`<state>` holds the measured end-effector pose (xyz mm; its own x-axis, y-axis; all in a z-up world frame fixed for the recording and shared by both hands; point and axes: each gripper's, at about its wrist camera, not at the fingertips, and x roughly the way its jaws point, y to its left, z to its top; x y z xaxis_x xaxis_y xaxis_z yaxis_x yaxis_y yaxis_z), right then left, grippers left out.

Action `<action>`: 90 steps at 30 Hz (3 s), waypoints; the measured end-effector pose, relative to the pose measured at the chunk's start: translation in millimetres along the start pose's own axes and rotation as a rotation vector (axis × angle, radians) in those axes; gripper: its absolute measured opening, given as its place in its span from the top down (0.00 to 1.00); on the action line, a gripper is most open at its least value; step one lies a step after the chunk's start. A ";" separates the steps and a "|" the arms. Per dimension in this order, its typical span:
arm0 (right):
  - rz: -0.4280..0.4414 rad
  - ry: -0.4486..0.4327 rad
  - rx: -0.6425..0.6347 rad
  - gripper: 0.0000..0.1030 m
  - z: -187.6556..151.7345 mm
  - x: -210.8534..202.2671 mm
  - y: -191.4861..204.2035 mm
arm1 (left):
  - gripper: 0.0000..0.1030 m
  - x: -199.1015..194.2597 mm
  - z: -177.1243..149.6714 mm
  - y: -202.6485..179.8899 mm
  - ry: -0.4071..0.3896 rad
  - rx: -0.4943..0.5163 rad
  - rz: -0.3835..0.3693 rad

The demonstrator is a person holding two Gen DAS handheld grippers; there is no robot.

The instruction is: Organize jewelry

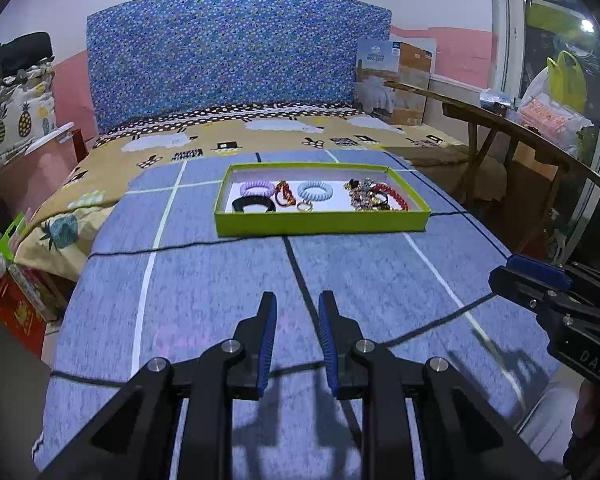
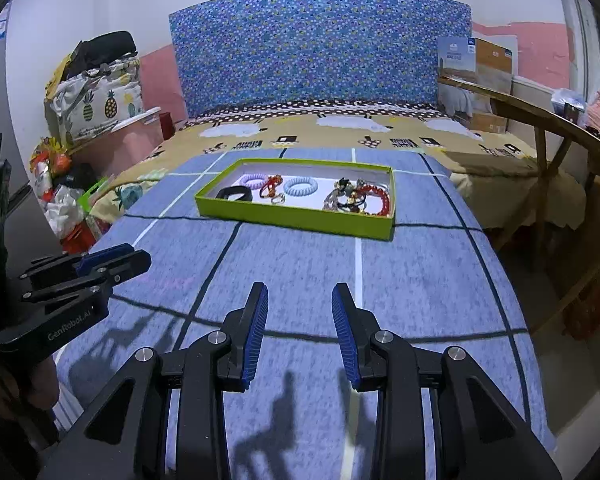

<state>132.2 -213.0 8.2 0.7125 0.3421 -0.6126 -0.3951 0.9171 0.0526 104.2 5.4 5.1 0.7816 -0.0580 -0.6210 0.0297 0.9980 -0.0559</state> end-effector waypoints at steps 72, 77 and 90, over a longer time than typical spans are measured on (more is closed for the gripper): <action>-0.005 0.023 -0.011 0.67 -10.8 -0.5 11.0 | 0.78 -9.9 -15.6 -6.3 -0.017 0.035 0.053; -0.005 0.023 -0.011 0.67 -10.8 -0.6 11.2 | 0.78 -10.0 -15.5 -5.3 -0.022 0.036 0.068; -0.006 0.022 -0.012 0.67 -10.0 -1.5 11.4 | 0.78 -13.0 -15.3 -4.7 -0.042 0.034 0.086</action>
<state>120.9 -205.1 1.8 0.7020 0.3317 -0.6302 -0.3975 0.9167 0.0398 84.4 1.1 1.5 0.8076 0.0278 -0.5891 -0.0180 0.9996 0.0225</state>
